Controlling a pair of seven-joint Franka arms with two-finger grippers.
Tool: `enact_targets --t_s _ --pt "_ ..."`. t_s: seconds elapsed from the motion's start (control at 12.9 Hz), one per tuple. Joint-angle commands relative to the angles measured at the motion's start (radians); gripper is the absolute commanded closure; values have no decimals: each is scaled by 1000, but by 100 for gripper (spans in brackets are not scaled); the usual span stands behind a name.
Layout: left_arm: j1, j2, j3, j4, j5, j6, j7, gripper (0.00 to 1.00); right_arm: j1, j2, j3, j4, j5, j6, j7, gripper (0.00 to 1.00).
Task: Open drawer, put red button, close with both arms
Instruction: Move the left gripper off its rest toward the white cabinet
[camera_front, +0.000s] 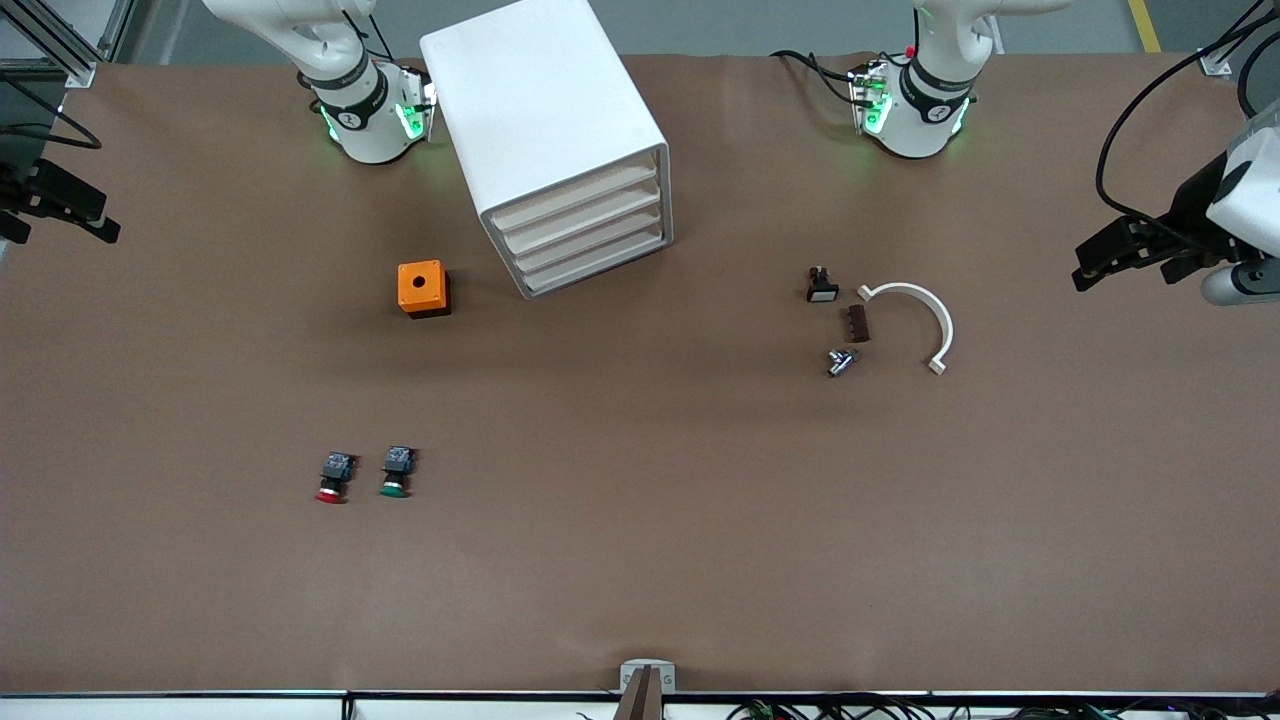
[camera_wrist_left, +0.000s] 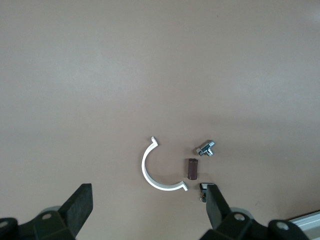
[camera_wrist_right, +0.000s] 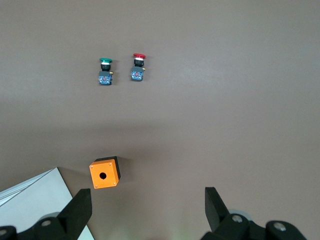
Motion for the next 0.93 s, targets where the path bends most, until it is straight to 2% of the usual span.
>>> enact_targets --t_s 0.0,0.54,0.85 --pt "9 9 -7 22 3 -22 20 0 -21 -25 15 -22 -11 -1 -15 0" --pt "76 38 3 22 -15 -17 24 0 -23 -25 14 -22 -11 -2 -13 0" --pt "108 163 1 20 -12 -14 22 0 -23 -25 12 -21 -11 -2 -13 0"
